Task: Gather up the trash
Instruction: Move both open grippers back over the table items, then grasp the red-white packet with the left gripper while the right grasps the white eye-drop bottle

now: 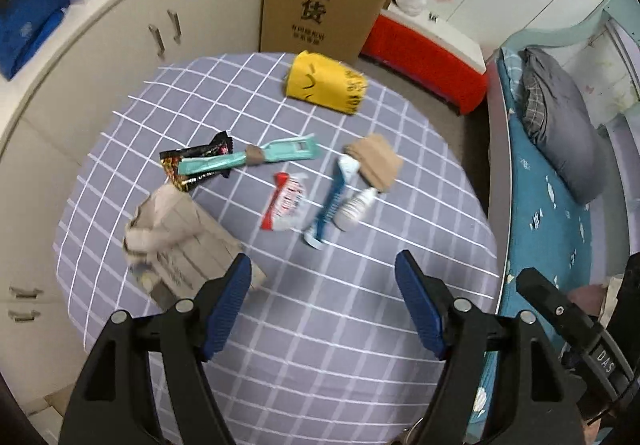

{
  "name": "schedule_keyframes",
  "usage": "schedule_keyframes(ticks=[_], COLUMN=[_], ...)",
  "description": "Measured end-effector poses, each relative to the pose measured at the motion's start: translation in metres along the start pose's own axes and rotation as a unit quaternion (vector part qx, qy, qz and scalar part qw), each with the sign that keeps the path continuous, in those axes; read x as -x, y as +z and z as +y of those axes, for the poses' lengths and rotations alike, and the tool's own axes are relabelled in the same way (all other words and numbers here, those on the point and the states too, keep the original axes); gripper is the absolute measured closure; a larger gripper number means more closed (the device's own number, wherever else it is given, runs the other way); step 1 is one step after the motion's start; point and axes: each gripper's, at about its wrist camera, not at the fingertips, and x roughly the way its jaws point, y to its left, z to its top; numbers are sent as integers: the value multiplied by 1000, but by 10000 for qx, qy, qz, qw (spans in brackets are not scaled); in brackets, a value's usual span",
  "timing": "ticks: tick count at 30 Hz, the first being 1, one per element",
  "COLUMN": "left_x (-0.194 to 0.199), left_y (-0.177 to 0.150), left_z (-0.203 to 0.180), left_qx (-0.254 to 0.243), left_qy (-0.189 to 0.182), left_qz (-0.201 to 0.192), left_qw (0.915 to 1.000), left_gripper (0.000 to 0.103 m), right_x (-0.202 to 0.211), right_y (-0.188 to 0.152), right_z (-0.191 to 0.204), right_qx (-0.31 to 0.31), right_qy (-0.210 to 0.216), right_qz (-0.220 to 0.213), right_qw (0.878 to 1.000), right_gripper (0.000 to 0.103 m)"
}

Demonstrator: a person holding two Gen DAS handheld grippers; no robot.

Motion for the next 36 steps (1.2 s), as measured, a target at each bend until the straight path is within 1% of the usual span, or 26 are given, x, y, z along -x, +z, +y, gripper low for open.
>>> schedule_keyframes(ticks=[4, 6, 9, 10, 12, 14, 16, 18, 19, 21, 22, 23, 24, 26, 27, 28, 29, 32, 36], left_x=[-32, -51, -79, -85, -99, -112, -121, -125, -127, -128, -128, -128, -128, -128, -127, -126, -128, -125, -114], left_y=[16, 23, 32, 34, 37, 40, 42, 44, 46, 48, 49, 50, 50, 51, 52, 52, 51, 48, 45], left_z=[15, 20, 25, 25, 26, 27, 28, 30, 31, 30, 29, 29, 30, 32, 35, 38, 41, 49, 55], left_qx=[-228, -347, -494, -521, -611, -741, -769, -792, -820, -892, -923, -957, -981, -940, -928, -901, -869, -801, -700], left_qy=[-39, -92, -148, -167, -221, -207, -256, -286, -308, -333, -334, -288, -233, -254, -258, -294, -271, -304, -365], left_qz=[284, 467, 731, 777, 906, 1040, 1152, 1165, 1157, 1142, 1128, 1096, 1076, 1057, 1035, 1021, 1081, 1049, 954], left_qw=[9993, 9983, 9960, 9955, 9938, 9916, 9900, 9896, 9894, 9889, 9888, 9889, 9891, 9896, 9900, 9903, 9900, 9908, 9923], left_gripper=[31, 34, 39, 42, 45, 57, 60, 60, 60, 60, 62, 68, 71, 77, 79, 90, 97, 97, 97], right_x=[-34, -49, -68, -72, -83, -92, -102, -110, -115, -125, -130, -134, -139, -146, -149, -152, -155, -164, -165], right_y=[4, 5, 5, 5, 6, 6, 8, 10, 11, 12, 12, 12, 12, 12, 13, 13, 13, 13, 13], right_z=[11, 13, 15, 16, 18, 20, 24, 29, 31, 34, 35, 36, 37, 38, 40, 42, 43, 46, 41], right_qx=[-140, -211, -292, -305, -337, -363, -381, -326, -298, -299, -288, -275, -265, -249, -237, -216, -179, -125, -325], right_qy=[-111, -191, -310, -347, -459, -542, -583, -613, -639, -674, -713, -739, -754, -799, -818, -836, -873, -929, -789], right_qz=[130, 194, 293, 312, 382, 439, 509, 572, 621, 708, 754, 799, 861, 937, 958, 980, 1023, 1139, 1169], right_qw=[9998, 9994, 9987, 9984, 9976, 9969, 9963, 9959, 9956, 9948, 9942, 9937, 9931, 9921, 9917, 9914, 9907, 9891, 9895], right_gripper=[30, 30, 30, 30, 31, 35, 38, 45, 46, 54, 56, 60, 61, 63, 65, 65, 65, 68, 70])
